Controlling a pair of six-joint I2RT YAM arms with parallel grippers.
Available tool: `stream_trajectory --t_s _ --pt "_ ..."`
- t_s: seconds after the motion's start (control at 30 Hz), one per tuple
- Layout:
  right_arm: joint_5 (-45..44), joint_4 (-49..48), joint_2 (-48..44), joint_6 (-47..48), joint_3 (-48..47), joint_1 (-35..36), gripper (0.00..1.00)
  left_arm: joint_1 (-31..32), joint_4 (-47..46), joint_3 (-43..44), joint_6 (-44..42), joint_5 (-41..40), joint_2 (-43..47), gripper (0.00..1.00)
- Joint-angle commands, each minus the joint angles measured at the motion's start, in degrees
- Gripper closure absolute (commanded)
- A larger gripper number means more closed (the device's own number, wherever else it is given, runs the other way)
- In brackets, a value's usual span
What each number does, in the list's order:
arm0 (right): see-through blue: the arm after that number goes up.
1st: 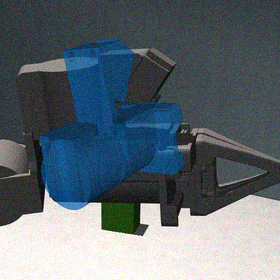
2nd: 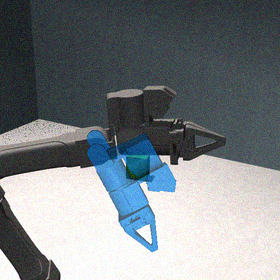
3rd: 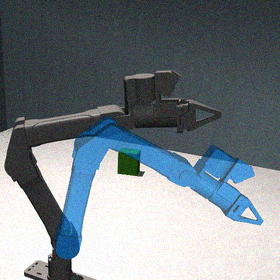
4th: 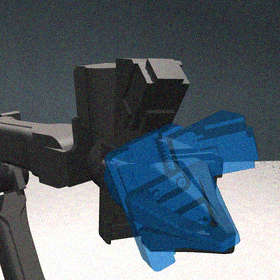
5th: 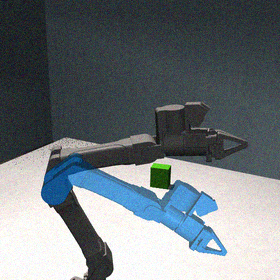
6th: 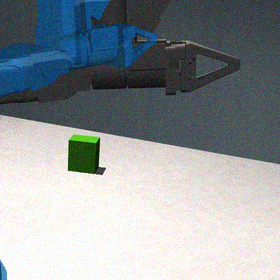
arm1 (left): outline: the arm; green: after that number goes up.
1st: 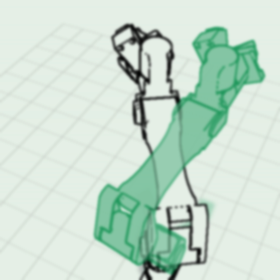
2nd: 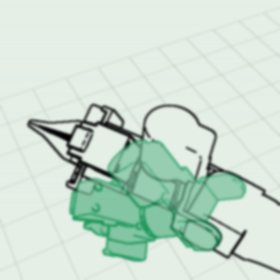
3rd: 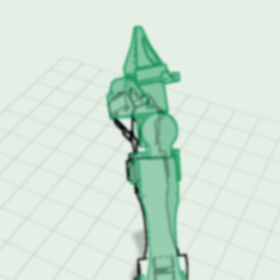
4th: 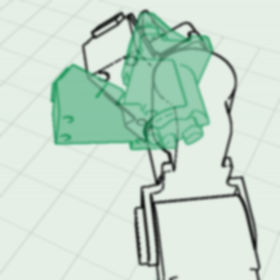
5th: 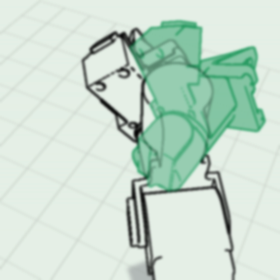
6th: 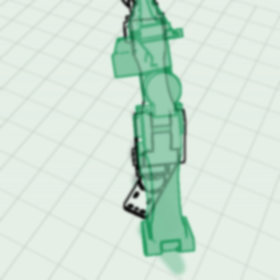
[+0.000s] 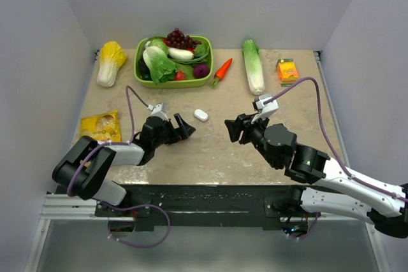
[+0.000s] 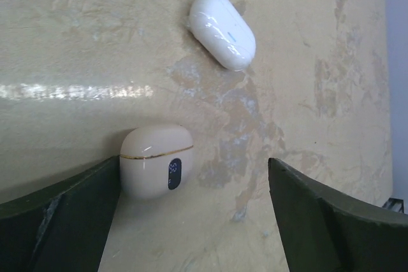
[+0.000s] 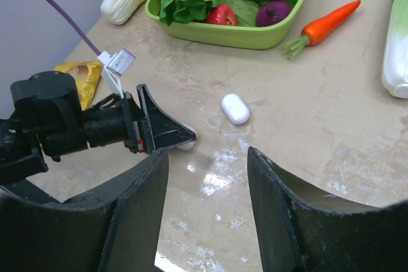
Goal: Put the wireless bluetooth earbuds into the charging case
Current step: Place the charging case at the center of the board, then reset both arms
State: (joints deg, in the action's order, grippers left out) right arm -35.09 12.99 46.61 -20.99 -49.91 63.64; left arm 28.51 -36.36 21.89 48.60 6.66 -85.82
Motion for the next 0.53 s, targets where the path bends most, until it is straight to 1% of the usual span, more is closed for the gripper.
stream_trajectory --t_s 0.0,0.03,0.07,0.13,0.2,0.27,0.37,0.43,0.5 --pt "0.2 -2.09 0.15 -1.07 1.13 0.0 0.44 -1.09 14.9 -2.2 -2.19 -6.03 2.67 0.0" --pt "0.29 -2.18 0.15 -1.24 1.31 0.0 0.44 -1.09 15.61 -2.2 -2.19 -6.56 3.29 0.0" --pt "0.72 -2.36 0.06 -1.33 1.65 0.0 0.44 -1.09 16.31 -2.03 -1.93 -9.18 3.64 0.0" --pt "0.73 -2.36 -0.11 -1.42 2.01 0.08 0.44 -1.09 20.87 -0.54 -1.49 -12.18 4.25 0.0" --pt "0.38 -2.71 -0.55 -1.24 2.8 0.0 0.43 -1.09 25.08 0.43 -0.62 -17.36 5.39 0.0" --pt "0.2 -3.58 -0.99 -0.98 4.11 0.08 0.43 -1.09 26.95 0.96 0.7 -21.4 6.8 0.0" --pt "-0.76 -4.9 -1.35 -0.63 5.87 0.0 0.43 -1.0 27.13 -0.26 0.97 -23.7 10.84 0.0" --pt "-1.82 -5.35 -0.91 -0.19 6.49 0.0 0.43 -1.0 24.24 -2.89 0.97 -24.06 14.88 0.01" --pt "-2.35 -5.7 -0.38 0.16 6.93 0.0 0.43 -1.09 24.14 -3.26 0.1 -23.88 18.39 0.0"
